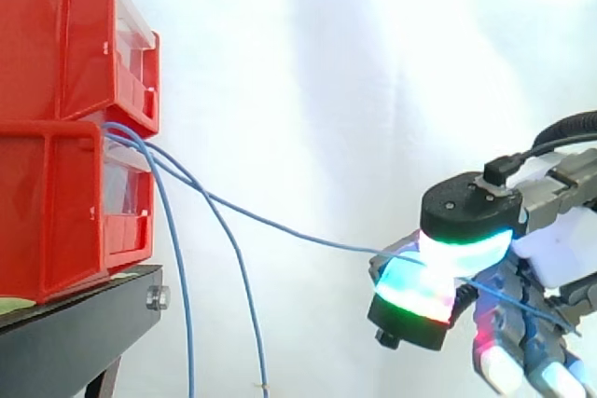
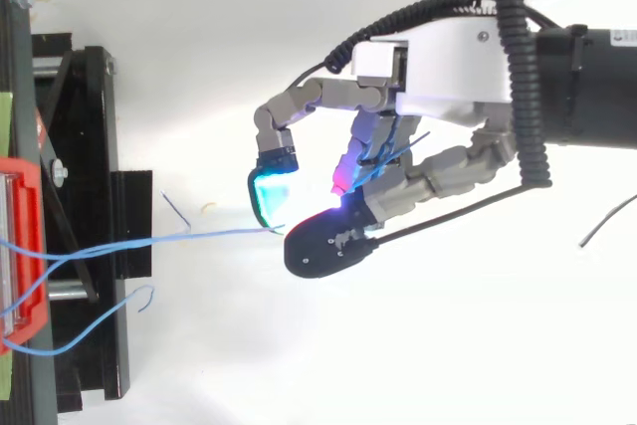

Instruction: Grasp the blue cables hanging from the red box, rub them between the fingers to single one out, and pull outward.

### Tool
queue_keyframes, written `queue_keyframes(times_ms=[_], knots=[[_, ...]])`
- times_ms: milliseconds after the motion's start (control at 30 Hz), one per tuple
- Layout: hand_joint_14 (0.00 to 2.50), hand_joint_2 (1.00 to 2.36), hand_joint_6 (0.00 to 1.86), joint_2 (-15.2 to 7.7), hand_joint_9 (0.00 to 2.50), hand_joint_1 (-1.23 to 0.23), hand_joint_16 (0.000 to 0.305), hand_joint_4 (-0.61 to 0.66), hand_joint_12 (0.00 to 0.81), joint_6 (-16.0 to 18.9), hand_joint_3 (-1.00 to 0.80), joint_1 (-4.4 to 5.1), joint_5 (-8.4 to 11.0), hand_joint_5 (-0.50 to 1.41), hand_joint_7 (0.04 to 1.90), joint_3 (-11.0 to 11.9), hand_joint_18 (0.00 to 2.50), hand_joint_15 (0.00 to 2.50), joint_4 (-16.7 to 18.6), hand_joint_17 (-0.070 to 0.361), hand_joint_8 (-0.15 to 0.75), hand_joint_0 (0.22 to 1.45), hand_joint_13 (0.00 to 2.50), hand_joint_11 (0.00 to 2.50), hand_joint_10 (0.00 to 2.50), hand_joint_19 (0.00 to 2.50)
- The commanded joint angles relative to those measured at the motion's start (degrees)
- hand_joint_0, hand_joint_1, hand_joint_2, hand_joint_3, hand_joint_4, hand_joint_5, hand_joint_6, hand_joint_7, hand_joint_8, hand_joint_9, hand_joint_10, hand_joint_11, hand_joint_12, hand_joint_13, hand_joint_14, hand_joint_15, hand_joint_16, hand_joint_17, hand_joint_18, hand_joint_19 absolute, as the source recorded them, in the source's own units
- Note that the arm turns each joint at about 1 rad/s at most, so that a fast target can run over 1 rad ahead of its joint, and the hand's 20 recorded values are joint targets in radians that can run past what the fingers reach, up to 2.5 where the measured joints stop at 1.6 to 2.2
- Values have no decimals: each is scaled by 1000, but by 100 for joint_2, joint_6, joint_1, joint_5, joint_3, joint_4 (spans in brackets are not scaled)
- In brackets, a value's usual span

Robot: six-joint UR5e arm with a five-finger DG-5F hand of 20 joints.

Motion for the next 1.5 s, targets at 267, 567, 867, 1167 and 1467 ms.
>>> queue_keyframes(times_ms=[267, 567, 867, 1167, 1467], knots=[[11, 1009, 634, 266, 1229, -706, 66, -108, 485, -47, -39, -56, 11, 76, 1478, -14, 1307, 304, -493, 149, 348, 575, 1296, 20, 0, 463], [12, 1010, 634, 257, 1261, -708, 66, -106, 481, -249, -39, -64, 2, 76, 1477, -120, 1307, 322, -212, 149, 350, 575, 1310, 32, 0, 462], [12, 1009, 634, 257, 1282, -712, 66, -102, 483, -372, -37, -29, 11, 76, 1478, -462, 1308, 328, 966, 148, 345, 577, 1319, 53, 0, 463], [13, 1009, 633, 266, 1309, -713, 65, -102, 474, -328, -39, -20, -86, 76, 1483, -911, 1306, 344, 1985, 147, 347, 578, 1327, 72, 0, 474], [13, 1010, 631, 574, 1328, -714, 65, -101, 474, -223, -35, -20, -226, 76, 1493, -1869, 1308, 353, 3110, 146, 347, 577, 1335, 77, 3, 474]])
